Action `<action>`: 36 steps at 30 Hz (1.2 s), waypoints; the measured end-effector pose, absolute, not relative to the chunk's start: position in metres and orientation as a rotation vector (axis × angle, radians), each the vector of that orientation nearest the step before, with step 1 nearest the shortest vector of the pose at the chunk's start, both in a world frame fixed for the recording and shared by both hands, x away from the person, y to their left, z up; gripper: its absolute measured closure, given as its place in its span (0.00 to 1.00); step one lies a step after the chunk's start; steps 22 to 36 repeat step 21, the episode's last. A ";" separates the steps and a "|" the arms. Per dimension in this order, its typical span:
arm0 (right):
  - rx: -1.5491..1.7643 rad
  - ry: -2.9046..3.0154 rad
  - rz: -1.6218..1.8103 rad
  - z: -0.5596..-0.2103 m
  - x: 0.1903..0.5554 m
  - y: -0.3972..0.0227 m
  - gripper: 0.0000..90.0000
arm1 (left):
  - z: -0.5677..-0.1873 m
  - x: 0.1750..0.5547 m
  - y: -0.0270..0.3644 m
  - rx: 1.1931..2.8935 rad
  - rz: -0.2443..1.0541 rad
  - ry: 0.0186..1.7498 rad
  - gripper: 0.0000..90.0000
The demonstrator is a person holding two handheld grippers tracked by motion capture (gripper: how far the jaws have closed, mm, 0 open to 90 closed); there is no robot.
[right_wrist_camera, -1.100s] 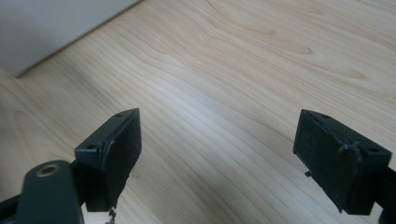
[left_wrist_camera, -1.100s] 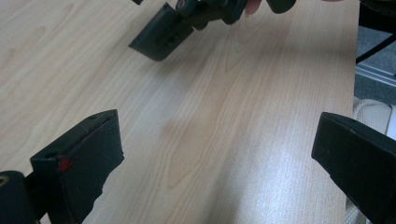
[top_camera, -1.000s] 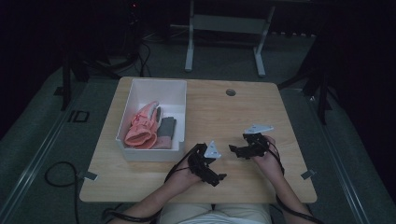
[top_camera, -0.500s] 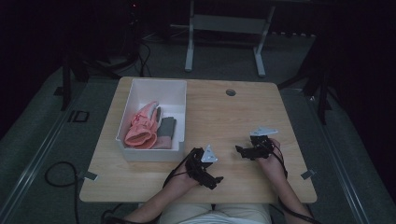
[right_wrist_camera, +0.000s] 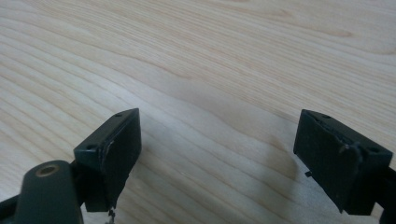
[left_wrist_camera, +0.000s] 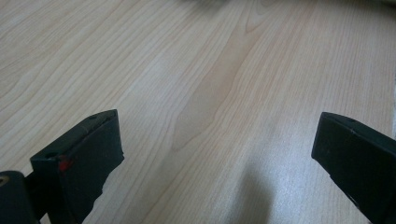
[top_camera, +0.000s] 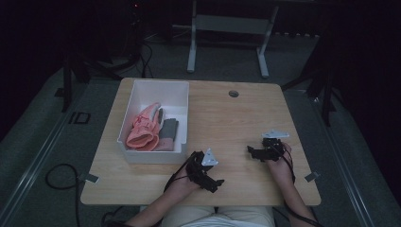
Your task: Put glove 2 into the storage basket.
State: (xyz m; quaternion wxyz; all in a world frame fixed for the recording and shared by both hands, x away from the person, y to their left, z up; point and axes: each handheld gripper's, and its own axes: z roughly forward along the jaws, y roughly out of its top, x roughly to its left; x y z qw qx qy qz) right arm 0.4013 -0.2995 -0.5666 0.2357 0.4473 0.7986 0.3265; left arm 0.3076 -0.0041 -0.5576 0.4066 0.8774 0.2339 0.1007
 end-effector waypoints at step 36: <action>1.215 2.162 0.880 -0.567 0.400 -0.300 0.16 | -0.561 0.306 -0.005 2.193 0.247 0.564 0.02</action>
